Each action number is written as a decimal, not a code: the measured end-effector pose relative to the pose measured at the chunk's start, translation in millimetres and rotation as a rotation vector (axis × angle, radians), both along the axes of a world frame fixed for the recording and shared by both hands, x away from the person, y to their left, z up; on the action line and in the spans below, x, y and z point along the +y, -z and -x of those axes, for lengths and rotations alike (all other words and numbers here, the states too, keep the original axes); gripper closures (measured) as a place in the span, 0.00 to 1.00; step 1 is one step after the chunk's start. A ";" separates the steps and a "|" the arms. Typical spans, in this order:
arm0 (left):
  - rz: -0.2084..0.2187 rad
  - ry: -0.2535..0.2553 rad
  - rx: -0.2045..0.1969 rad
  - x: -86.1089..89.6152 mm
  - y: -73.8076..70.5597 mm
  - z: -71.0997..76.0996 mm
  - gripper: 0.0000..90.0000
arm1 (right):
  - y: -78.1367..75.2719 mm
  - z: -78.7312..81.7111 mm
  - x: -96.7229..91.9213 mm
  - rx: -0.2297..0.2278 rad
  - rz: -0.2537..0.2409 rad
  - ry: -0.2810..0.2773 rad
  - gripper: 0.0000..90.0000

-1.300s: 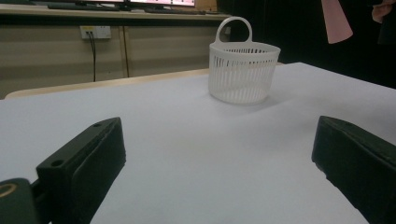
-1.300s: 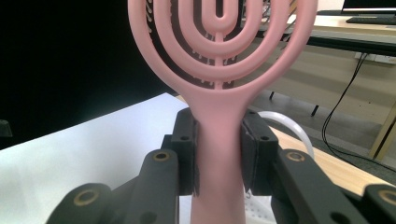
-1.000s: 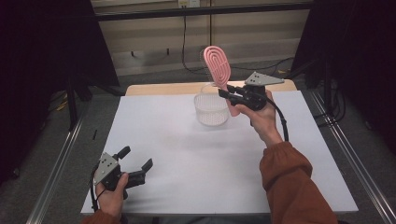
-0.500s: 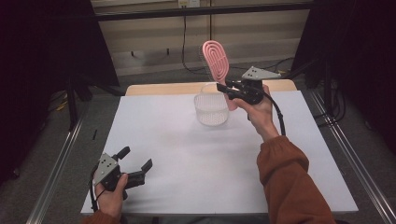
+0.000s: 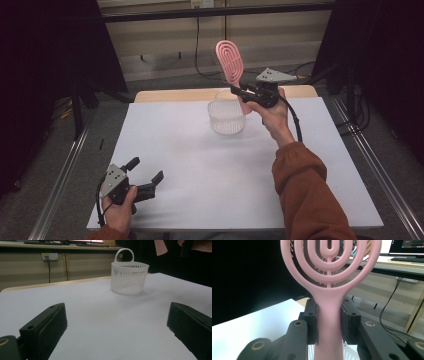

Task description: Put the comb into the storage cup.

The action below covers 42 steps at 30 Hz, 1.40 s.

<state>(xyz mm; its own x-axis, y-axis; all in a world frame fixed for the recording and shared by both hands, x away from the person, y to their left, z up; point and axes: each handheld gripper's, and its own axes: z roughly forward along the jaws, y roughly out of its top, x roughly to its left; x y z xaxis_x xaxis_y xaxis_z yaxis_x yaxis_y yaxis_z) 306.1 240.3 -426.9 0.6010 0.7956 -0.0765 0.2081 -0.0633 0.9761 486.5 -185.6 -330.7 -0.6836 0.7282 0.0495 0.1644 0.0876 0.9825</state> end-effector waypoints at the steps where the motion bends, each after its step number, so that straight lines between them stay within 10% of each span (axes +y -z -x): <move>1: 0.004 -0.001 0.002 -0.4 0.1 0.2 0.03 | 0.6 -1.7 0.9 -0.001 -0.005 0.001 0.78; 18: -0.003 0.002 -0.006 0.3 -0.4 0.0 0.03 | 8.3 -17.3 13.0 -0.035 -0.020 -0.014 0.78; 42: -0.006 0.010 0.004 -0.1 0.5 -1.3 0.03 | 32.5 -36.0 12.8 0.029 -0.002 -0.028 0.78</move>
<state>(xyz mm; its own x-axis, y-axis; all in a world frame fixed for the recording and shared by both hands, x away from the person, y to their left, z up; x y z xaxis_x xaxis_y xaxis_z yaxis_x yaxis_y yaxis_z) 307.4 240.1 -427.4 0.6085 0.7901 -0.0737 0.2110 -0.0716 0.9749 522.5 -172.7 -363.2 -0.7019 0.7087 0.0712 0.1907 0.0907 0.9775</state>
